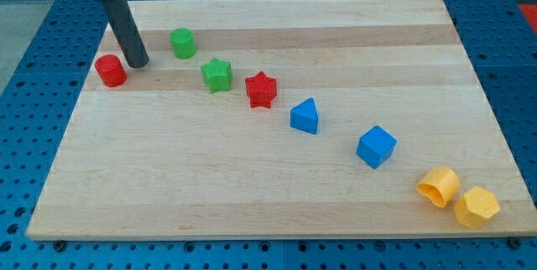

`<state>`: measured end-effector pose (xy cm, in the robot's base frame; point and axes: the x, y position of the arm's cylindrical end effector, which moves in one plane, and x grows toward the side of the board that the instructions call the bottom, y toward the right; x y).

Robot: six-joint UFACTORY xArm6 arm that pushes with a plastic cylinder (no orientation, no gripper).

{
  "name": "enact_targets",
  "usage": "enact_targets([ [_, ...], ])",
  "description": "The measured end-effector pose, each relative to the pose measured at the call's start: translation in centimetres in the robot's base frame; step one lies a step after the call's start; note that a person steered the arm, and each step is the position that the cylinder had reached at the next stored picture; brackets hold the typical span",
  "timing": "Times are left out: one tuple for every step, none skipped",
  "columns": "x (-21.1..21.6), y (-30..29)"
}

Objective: Slide red circle slightly right

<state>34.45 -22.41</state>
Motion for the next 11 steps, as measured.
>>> enact_targets([
  [-3.6, 0.2],
  [-4.5, -1.6],
  [-4.7, -3.8],
  [-3.1, -4.6],
  [-1.3, -7.3],
  [2.7, -7.2],
  [4.0, -3.4],
  [3.5, -2.6],
  [3.5, -2.5],
  [3.5, 0.2],
  [3.5, 0.8],
])
